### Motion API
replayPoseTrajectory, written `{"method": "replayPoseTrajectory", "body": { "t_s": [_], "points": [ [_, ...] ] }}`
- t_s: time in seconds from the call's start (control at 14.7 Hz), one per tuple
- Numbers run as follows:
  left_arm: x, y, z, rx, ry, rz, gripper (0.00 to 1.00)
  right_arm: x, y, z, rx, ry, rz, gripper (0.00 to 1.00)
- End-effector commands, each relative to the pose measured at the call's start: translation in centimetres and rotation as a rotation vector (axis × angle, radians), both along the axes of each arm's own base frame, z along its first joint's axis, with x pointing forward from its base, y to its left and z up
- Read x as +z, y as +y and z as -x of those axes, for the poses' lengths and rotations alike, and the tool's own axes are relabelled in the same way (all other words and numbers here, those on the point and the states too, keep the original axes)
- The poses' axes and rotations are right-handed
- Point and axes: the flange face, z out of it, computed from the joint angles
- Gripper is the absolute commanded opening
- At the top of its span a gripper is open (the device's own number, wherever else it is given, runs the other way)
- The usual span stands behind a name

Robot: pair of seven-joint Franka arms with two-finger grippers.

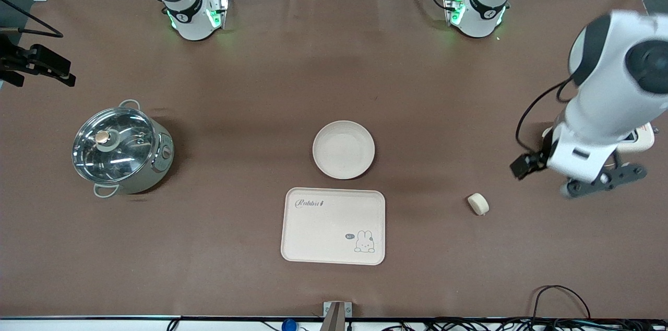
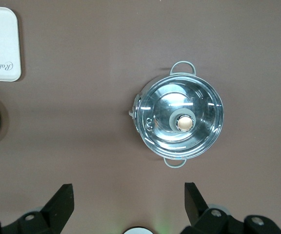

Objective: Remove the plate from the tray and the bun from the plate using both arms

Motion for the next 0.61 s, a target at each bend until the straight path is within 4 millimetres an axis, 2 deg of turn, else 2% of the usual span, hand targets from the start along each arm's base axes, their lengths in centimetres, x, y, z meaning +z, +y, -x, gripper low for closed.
{"method": "replayPoseTrajectory", "body": {
  "t_s": [0.0, 0.2, 0.27, 0.34, 0.41, 0.54],
  "points": [
    [5.1, 1.3, 4.3, -0.105, 0.037, 0.002, 1.0, 0.2, 0.0, 0.3, -0.006, -0.003, 0.017, 1.0],
    [8.3, 2.3, 7.8, -0.19, 0.05, 0.033, 1.0, 0.3, 0.9, 0.3, 0.009, -0.005, 0.017, 1.0],
    [8.5, 2.0, 9.6, -0.214, 0.06, 0.037, 1.0, 0.3, 1.4, 0.3, 0.017, -0.005, 0.017, 1.0],
    [8.9, 3.2, 10.7, -0.219, 0.062, 0.062, 1.0, 0.3, 1.8, 0.3, 0.022, -0.005, 0.012, 1.0],
    [8.8, 3.7, 11.9, -0.244, 0.083, 0.077, 1.0, 0.4, 2.4, 0.4, 0.032, -0.008, 0.017, 1.0],
    [8.9, 3.3, 14.4, -0.261, 0.101, 0.071, 1.0, 0.2, 2.7, 0.3, 0.038, -0.007, 0.021, 1.0]
  ]
}}
